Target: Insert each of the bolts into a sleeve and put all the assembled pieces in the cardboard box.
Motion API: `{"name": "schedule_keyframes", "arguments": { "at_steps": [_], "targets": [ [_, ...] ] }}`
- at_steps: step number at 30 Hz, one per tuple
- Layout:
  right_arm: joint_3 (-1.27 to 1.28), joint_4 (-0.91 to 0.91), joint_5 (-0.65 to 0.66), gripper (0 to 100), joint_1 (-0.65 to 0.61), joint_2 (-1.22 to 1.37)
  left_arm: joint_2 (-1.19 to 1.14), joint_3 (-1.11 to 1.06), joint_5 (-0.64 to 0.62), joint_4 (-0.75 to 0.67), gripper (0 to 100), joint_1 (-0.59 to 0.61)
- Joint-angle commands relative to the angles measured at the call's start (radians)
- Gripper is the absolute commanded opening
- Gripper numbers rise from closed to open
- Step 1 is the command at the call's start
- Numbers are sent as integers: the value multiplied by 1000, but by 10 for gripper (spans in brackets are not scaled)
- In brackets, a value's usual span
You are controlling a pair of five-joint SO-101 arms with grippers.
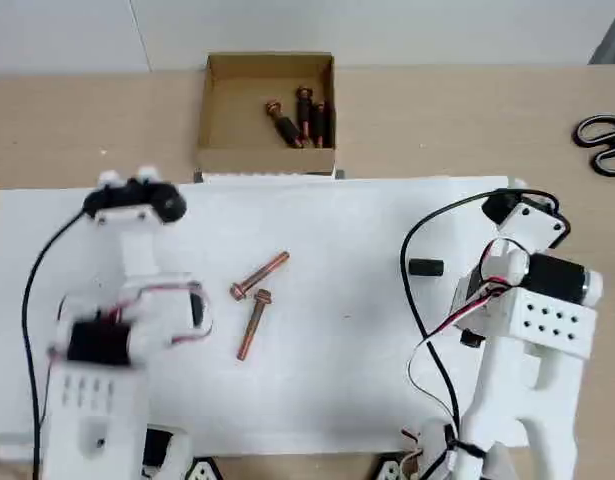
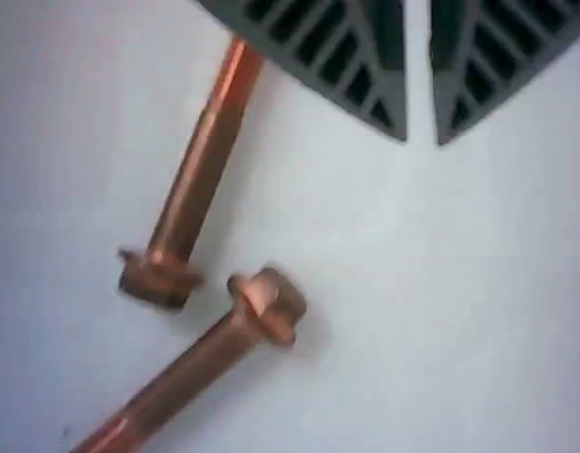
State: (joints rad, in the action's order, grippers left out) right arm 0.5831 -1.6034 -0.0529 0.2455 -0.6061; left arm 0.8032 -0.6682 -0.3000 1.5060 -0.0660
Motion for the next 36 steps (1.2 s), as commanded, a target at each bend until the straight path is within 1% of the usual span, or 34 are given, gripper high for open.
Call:
{"name": "schedule_keyframes", "arguments": {
  "at_steps": [1, 4, 8, 14, 16, 19, 24, 28, 33, 36],
  "targets": [
    [-5, 7, -9, 9, 10, -28, -264, 194, 23, 91, 6, -31],
    [-5, 7, -9, 9, 10, -28, -436, 278, 17, 110, 6, -52],
    [-5, 7, -9, 9, 33, -28, -611, 344, 48, 112, 6, -83],
    [-5, 7, -8, 9, 116, -28, -770, 384, 146, 112, 6, -166],
    [-5, 7, -6, 9, 131, -28, -810, 389, 152, 110, 6, -196],
    [-5, 7, -6, 9, 139, -28, -848, 389, 153, 80, 6, -230],
    [-5, 7, -6, 9, 139, -28, -858, 389, 155, 34, 10, -253],
    [-5, 12, -6, 9, 139, -28, -862, 389, 186, 20, 12, -265],
    [-5, 16, -8, 9, 139, -25, -858, 389, 187, 15, 67, -264],
    [-5, 16, -9, 9, 139, -24, -862, 389, 187, 12, 80, -265]
  ]
}}
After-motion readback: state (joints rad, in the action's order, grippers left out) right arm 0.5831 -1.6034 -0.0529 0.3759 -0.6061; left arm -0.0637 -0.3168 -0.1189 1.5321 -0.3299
